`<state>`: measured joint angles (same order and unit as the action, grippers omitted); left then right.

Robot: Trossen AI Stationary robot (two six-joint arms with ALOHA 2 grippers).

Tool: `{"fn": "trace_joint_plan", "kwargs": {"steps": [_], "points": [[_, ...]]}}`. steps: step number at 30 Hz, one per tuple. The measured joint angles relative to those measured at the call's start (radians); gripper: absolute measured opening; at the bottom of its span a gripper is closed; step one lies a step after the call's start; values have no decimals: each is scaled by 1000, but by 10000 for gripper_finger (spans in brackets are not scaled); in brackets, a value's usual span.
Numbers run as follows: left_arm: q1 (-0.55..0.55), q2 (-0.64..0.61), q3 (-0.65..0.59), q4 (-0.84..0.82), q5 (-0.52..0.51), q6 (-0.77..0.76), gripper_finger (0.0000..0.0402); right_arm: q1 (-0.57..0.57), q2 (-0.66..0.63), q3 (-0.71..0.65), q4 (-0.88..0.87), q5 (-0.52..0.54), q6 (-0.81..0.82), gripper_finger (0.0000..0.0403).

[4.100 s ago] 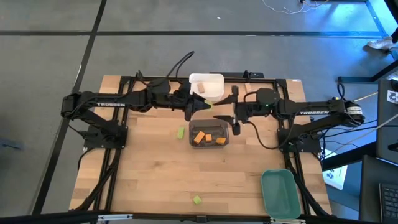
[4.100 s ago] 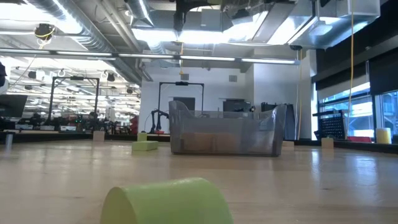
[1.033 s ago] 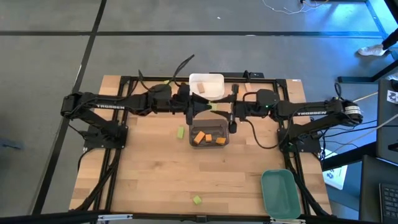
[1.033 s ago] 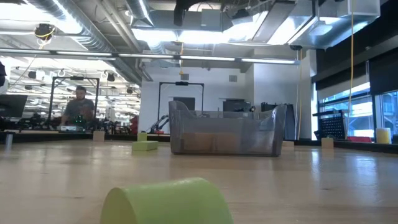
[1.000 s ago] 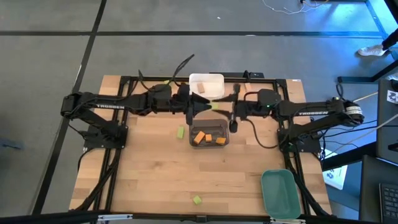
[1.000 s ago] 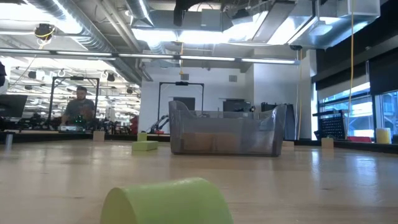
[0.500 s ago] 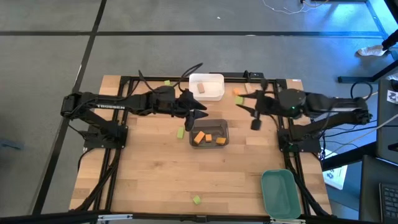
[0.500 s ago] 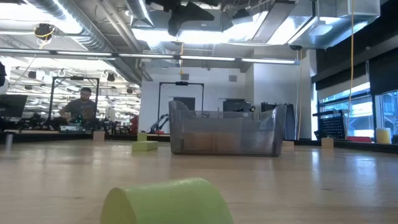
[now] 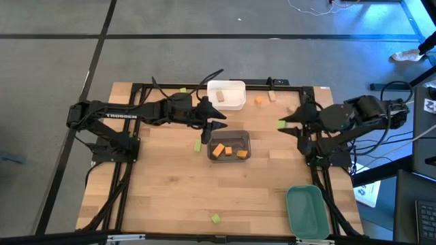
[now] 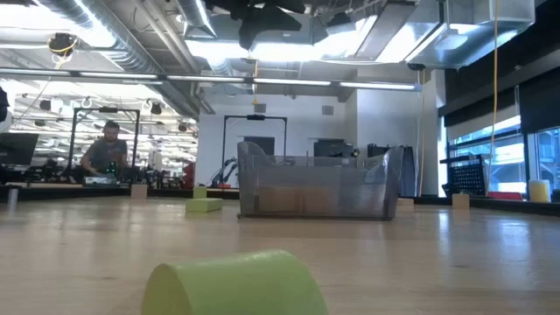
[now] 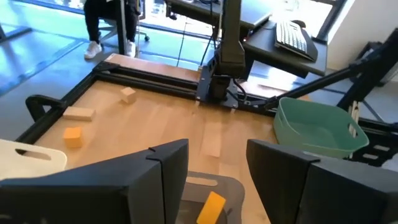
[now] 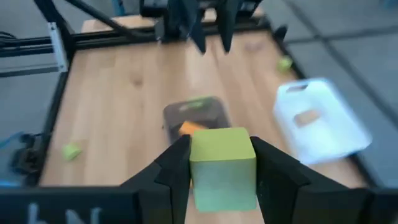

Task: Sort & place blocks by color
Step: Put the green block into the green bin

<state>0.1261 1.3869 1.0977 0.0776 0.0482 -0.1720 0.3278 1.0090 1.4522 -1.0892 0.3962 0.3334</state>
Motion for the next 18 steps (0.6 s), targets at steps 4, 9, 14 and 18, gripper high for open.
{"fn": "trace_joint_plan", "kwargs": {"steps": [4, 9, 14, 18], "points": [[0, 0, 0, -9, 3, 39, 153, 29, 3, 0, -87, -79, 144, 135], [1, 0, 1, -44, 29, 79, 153, 54, 31, 0, -170, -251, 301, 135], [7, 0, 1, -45, 96, 101, 153, 84, 86, 0, -282, -469, 473, 135], [8, 0, 1, -45, 100, 105, 153, 132, 146, 0, -347, -631, 556, 135]]}}
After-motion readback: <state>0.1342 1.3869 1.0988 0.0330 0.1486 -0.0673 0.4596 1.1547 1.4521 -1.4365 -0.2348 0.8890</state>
